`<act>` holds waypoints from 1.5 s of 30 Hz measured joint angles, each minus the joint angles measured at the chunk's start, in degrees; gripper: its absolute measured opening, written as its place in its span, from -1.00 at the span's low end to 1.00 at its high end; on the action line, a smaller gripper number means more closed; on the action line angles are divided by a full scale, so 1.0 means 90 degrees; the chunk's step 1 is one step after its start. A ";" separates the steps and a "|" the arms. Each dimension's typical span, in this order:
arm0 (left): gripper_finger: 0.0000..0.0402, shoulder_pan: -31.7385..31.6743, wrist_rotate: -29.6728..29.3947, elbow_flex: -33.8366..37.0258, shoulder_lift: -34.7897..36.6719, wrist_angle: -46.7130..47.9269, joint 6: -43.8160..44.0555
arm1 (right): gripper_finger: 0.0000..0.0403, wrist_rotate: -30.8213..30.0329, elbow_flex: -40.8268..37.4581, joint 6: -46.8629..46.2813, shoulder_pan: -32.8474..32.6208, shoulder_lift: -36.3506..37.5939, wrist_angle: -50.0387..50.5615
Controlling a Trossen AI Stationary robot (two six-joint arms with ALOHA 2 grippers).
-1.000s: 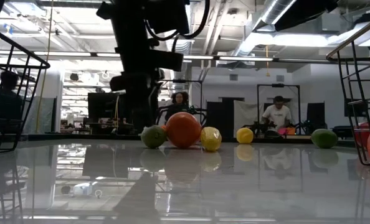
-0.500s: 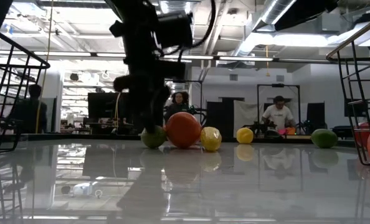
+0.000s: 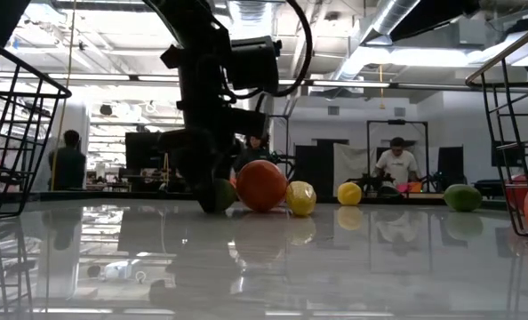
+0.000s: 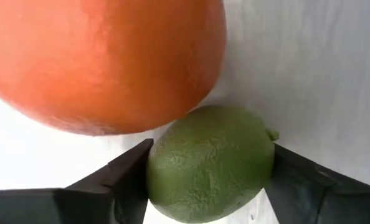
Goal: Sort produce into baskets
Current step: Put the bottom lime into the black wire basket, then put the orange into the black wire basket
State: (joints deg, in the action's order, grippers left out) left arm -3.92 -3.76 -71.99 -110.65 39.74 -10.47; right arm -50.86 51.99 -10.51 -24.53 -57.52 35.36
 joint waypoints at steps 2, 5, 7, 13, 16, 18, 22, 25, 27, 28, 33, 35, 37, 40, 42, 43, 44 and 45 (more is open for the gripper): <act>0.14 0.0032 0.0019 0.0000 0.0024 0.0015 0.0114 | 0.12 0.0001 0.0000 0.0046 0.0000 0.0000 -0.0083; 0.14 0.0093 0.0211 -0.0067 0.0102 0.0235 0.0271 | 0.12 0.0002 0.0000 0.0078 0.0036 0.0000 -0.0075; 0.14 0.0144 0.0339 -0.0252 0.0187 0.0514 0.0448 | 0.12 0.0002 0.0000 0.0078 0.0077 0.0000 -0.0072; 0.18 0.0456 0.1706 -0.0899 0.0699 0.1484 0.1510 | 0.12 0.0031 0.0000 0.0107 0.0163 0.0002 -0.0052; 0.17 0.0759 0.2197 -0.1148 0.1109 0.1864 0.2265 | 0.12 0.0057 0.0000 0.0153 0.0203 0.0002 -0.0030; 0.17 0.0992 0.2446 -0.1183 0.1433 0.1893 0.2875 | 0.12 0.0113 0.0000 0.0162 0.0204 0.0002 -0.0025; 0.18 0.1670 0.2257 -0.1161 0.2064 0.2057 0.4145 | 0.12 0.0173 0.0000 0.0173 0.0202 0.0002 0.0012; 0.19 0.2303 0.1421 -0.1156 0.2424 0.2602 0.5011 | 0.12 0.0176 0.0000 0.0170 0.0202 0.0002 0.0011; 0.19 0.2742 0.0897 -0.1156 0.2589 0.2966 0.5622 | 0.12 0.0176 0.0000 0.0158 0.0202 0.0002 -0.0005; 0.19 0.2955 0.0693 -0.1156 0.2648 0.3168 0.5960 | 0.12 0.0176 0.0000 0.0142 0.0202 0.0002 -0.0005; 0.19 0.3993 0.0197 -0.1151 0.2727 0.3806 0.7462 | 0.12 0.0176 0.0000 0.0100 0.0202 0.0002 -0.0051; 0.19 0.4287 -0.0065 -0.1151 0.2711 0.3979 0.7895 | 0.12 0.0176 0.0000 0.0098 0.0202 0.0002 -0.0060; 0.22 0.4460 -0.0358 -0.1149 0.2708 0.4172 0.8391 | 0.12 0.0176 0.0000 0.0095 0.0202 0.0002 -0.0091; 0.32 0.4529 -0.0449 -0.1149 0.2707 0.4281 0.8843 | 0.12 0.0176 0.0000 0.0049 0.0202 0.0002 -0.0086; 0.42 0.4526 -0.0337 -0.1149 0.2705 0.4432 0.8959 | 0.12 0.0191 0.0000 0.0047 0.0202 0.0002 -0.0084; 0.46 0.4524 -0.0237 -0.1149 0.2705 0.4442 0.8972 | 0.12 0.0214 0.0000 0.0042 0.0202 0.0002 -0.0085; 0.50 0.4510 -0.0154 -0.1149 0.2705 0.4438 0.8974 | 0.12 0.0251 0.0000 0.0034 0.0202 0.0002 -0.0084; 0.54 0.4477 -0.0069 -0.1149 0.2703 0.4451 0.8979 | 0.12 0.0284 0.0000 0.0034 0.0202 0.0002 -0.0084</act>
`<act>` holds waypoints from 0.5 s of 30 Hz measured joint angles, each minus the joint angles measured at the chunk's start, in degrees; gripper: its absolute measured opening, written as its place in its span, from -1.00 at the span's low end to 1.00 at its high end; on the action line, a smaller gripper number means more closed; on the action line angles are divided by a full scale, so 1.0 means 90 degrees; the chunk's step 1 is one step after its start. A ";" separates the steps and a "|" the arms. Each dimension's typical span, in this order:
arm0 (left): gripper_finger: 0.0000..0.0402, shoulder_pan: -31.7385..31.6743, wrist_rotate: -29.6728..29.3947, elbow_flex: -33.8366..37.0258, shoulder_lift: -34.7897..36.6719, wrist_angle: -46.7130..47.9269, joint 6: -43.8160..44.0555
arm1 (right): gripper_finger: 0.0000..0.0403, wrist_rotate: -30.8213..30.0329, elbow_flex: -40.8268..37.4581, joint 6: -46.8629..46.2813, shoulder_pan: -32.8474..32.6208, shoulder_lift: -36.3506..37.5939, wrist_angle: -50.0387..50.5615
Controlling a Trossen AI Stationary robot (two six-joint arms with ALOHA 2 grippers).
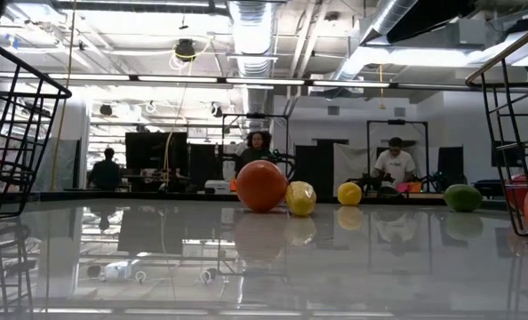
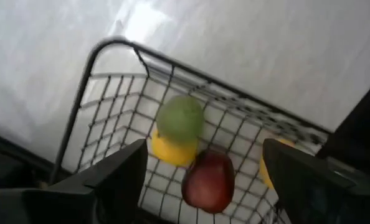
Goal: Sort produce into baskets
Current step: Put the orange into the black wire basket
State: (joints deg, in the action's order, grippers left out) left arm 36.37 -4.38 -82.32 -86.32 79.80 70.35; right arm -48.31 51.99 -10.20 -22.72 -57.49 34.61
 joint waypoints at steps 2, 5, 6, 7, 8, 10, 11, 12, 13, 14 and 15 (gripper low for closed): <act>0.58 -0.0080 0.0071 0.0000 0.0000 0.0011 -0.0106 | 0.12 0.0031 0.0000 0.0001 0.0000 0.0000 0.0002; 0.60 -0.0363 -0.0523 0.0000 0.0000 -0.0025 -0.0515 | 0.12 0.0033 0.0000 0.0018 0.0002 0.0000 0.0000; 0.60 -0.0493 -0.0874 0.0000 0.0000 -0.0084 -0.0665 | 0.12 0.0037 0.0000 0.0020 0.0022 0.0000 0.0000; 0.60 -0.0650 -0.1187 0.0000 0.0000 -0.0203 -0.0853 | 0.12 0.0049 0.0000 0.0018 0.0050 0.0000 0.0000; 0.59 -0.0828 -0.1407 0.0000 0.0000 -0.0360 -0.1079 | 0.12 0.0057 0.0000 0.0018 0.0069 0.0000 0.0002; 0.59 -0.1215 -0.1712 0.0008 0.0000 -0.0713 -0.1622 | 0.12 0.0159 0.0000 0.0019 0.0087 0.0000 0.0006; 0.58 -0.1416 -0.1810 0.0048 0.0000 -0.0966 -0.1920 | 0.12 0.0258 0.0000 0.0040 0.0087 0.0000 0.0004; 0.58 -0.1632 -0.1870 0.0134 0.0003 -0.1313 -0.2247 | 0.12 0.0365 0.0000 0.0134 0.0087 0.0000 -0.0011; 0.58 -0.1832 -0.1908 0.0241 0.0004 -0.1700 -0.2588 | 0.12 0.0404 0.0000 0.0215 0.0071 0.0000 -0.0048; 0.58 -0.2022 -0.1934 0.0370 -0.0001 -0.2080 -0.2935 | 0.12 0.0405 0.0000 0.0277 0.0033 0.0028 -0.0082; 0.58 -0.2207 -0.1945 0.0521 -0.0005 -0.2535 -0.3288 | 0.12 0.0402 0.0000 0.0286 -0.0020 0.0079 -0.0090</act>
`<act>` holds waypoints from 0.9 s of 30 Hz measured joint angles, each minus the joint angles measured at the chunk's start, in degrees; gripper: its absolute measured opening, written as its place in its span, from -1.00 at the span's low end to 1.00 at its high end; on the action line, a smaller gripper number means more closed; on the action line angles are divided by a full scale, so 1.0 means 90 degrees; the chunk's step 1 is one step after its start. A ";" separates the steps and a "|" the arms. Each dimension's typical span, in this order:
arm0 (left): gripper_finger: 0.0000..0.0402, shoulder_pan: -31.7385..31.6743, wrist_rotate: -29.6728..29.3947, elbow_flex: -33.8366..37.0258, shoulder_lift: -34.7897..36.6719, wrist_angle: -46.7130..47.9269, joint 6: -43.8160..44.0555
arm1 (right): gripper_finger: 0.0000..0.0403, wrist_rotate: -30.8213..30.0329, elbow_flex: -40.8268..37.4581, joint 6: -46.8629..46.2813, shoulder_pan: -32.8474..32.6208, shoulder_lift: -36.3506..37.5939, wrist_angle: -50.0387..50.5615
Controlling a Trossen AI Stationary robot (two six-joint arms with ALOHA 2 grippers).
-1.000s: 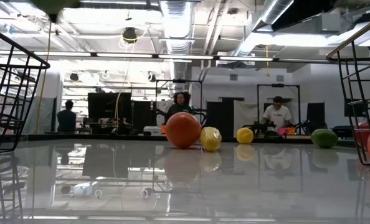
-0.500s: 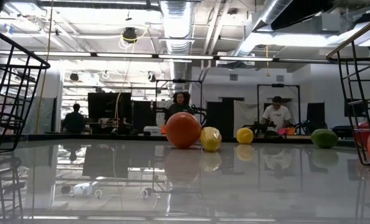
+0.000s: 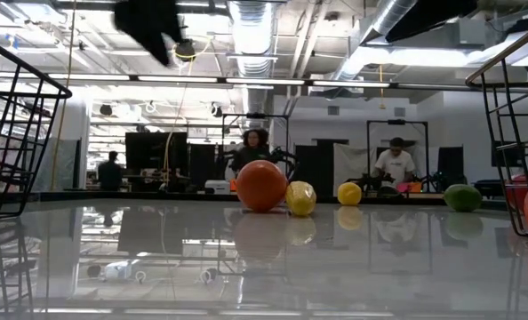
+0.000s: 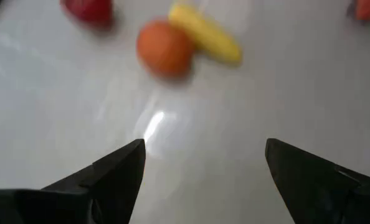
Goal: Sort produce into baskets
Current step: Put the orange into the black wire basket
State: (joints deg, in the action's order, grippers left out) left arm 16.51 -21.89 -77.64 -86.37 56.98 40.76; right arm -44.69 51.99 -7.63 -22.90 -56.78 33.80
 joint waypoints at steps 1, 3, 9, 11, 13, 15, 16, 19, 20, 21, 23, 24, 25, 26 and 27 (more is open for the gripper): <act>0.58 -0.0180 0.0002 0.0155 0.0000 -0.0473 -0.0361 | 0.12 0.0000 0.0000 0.0001 -0.0047 0.0069 0.0008; 0.58 -0.0513 0.0031 0.0463 0.0000 -0.1393 -0.1030 | 0.12 -0.0003 -0.0003 -0.0001 -0.0124 0.0230 0.0053; 0.58 -0.1396 0.0082 0.1059 0.0000 -0.2704 -0.1958 | 0.12 -0.0010 -0.0645 0.0022 -0.0235 0.0939 -0.0032; 0.58 -0.1628 0.0130 0.1179 -0.0001 -0.2872 -0.1914 | 0.12 -0.0018 -0.0821 0.0021 -0.0163 0.1265 -0.0042; 0.58 -0.1798 0.0216 0.1255 -0.0120 -0.3141 -0.1742 | 0.12 -0.0029 -0.0934 0.0026 -0.0092 0.1599 -0.0107; 0.58 -0.1884 0.0297 0.1274 -0.0303 -0.3184 -0.1560 | 0.12 -0.0029 -0.0954 0.0026 -0.0020 0.1868 -0.0091; 0.58 -0.1903 0.0339 0.1276 -0.0438 -0.3267 -0.1472 | 0.12 -0.0029 -0.0954 0.0018 -0.0015 0.1955 -0.0121; 0.58 -0.1920 0.0319 0.1276 -0.0780 -0.3722 -0.1211 | 0.12 -0.0024 -0.0952 0.0012 -0.0041 0.2157 -0.0106; 0.58 -0.1920 0.0274 0.1275 -0.0900 -0.3884 -0.1120 | 0.12 -0.0023 -0.0952 -0.0006 -0.0075 0.2177 -0.0107; 0.58 -0.1918 0.0210 0.1272 -0.1025 -0.4069 -0.1029 | 0.12 -0.0024 -0.0952 -0.0006 -0.0095 0.2196 -0.0094; 0.58 -0.1920 0.0000 0.1272 -0.1238 -0.4249 -0.0920 | 0.12 -0.0019 -0.0952 -0.0003 -0.0155 0.2165 -0.0100; 0.58 -0.1920 -0.0124 0.1274 -0.1354 -0.4353 -0.0897 | 0.12 -0.0019 -0.0952 -0.0001 -0.0183 0.2142 -0.0094; 0.58 -0.1920 -0.0175 0.1269 -0.1458 -0.4522 -0.0897 | 0.12 -0.0020 -0.0952 -0.0001 -0.0209 0.2118 -0.0094; 0.58 -0.1925 -0.0195 0.1269 -0.1556 -0.4584 -0.0899 | 0.12 -0.0019 -0.0952 0.0001 -0.0211 0.2079 -0.0093; 0.59 -0.1925 -0.0199 0.1269 -0.1661 -0.4606 -0.0903 | 0.12 -0.0019 -0.0954 0.0001 -0.0207 0.2046 -0.0087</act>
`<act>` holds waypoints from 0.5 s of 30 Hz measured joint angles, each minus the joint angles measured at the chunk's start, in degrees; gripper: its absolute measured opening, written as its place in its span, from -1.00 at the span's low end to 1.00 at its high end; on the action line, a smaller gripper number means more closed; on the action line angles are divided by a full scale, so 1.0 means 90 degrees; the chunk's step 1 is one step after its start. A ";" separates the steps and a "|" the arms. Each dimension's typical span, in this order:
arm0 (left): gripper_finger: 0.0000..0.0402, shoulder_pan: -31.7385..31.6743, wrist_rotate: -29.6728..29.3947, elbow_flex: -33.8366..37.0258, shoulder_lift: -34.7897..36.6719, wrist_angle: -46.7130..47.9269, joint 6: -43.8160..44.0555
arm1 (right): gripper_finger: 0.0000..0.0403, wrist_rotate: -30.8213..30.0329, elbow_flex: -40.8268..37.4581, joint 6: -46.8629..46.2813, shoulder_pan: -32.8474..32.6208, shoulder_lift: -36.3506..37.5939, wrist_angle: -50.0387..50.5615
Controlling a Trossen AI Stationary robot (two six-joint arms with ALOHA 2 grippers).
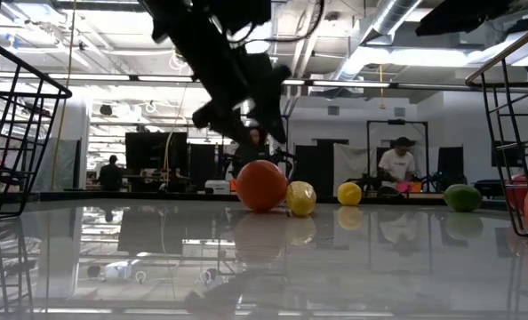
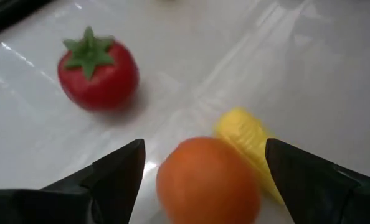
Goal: Sort produce into baskets
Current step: Put the orange into the black wire basket
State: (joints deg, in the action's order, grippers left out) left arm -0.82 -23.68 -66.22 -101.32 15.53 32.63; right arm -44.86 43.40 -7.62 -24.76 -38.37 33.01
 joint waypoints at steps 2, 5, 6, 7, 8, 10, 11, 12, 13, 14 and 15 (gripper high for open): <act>0.61 0.0002 0.0088 0.0000 -0.0190 -0.0143 -0.0016 | 0.12 0.0000 0.0000 0.0012 0.0004 -0.0036 -0.0008; 0.68 0.0005 0.0123 0.0002 -0.0410 -0.0145 -0.0061 | 0.12 -0.0002 0.0000 0.0020 0.0006 -0.0034 -0.0012; 0.71 0.0005 0.0126 0.0000 -0.0485 -0.0154 -0.0140 | 0.12 0.0000 0.0000 0.0022 0.0013 -0.0034 -0.0012; 0.74 0.0005 0.0128 0.0000 -0.0551 -0.0148 -0.0224 | 0.12 0.0000 0.0000 0.0022 0.0012 -0.0032 -0.0012; 0.76 0.0005 0.0130 0.0000 -0.0639 -0.0148 -0.0271 | 0.12 0.0000 0.0000 0.0019 0.0011 -0.0034 -0.0010; 0.81 0.0010 0.0128 -0.0007 -0.0751 -0.0214 -0.0369 | 0.12 0.0000 0.0000 0.0019 0.0013 -0.0034 -0.0009; 0.82 0.0010 0.0167 -0.0010 -0.0802 -0.0194 -0.0426 | 0.12 0.0000 0.0000 0.0019 0.0013 -0.0034 -0.0008; 0.83 0.0012 0.0216 -0.0015 -0.0840 -0.0194 -0.0511 | 0.12 0.0000 0.0000 0.0019 0.0013 -0.0033 -0.0009; 0.83 0.0012 0.0262 -0.0019 -0.0859 -0.0188 -0.0538 | 0.12 0.0000 0.0000 0.0019 0.0013 -0.0034 -0.0012; 0.83 0.0010 0.0316 -0.0019 -0.0860 -0.0133 -0.0552 | 0.12 0.0000 0.0000 0.0019 0.0013 -0.0034 -0.0006; 0.82 0.0010 0.0342 -0.0022 -0.0855 -0.0069 -0.0547 | 0.12 0.0000 0.0000 0.0019 0.0013 -0.0034 -0.0008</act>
State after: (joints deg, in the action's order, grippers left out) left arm -0.73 -20.60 -66.41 -109.01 14.91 27.70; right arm -44.86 43.40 -7.44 -24.64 -38.68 32.94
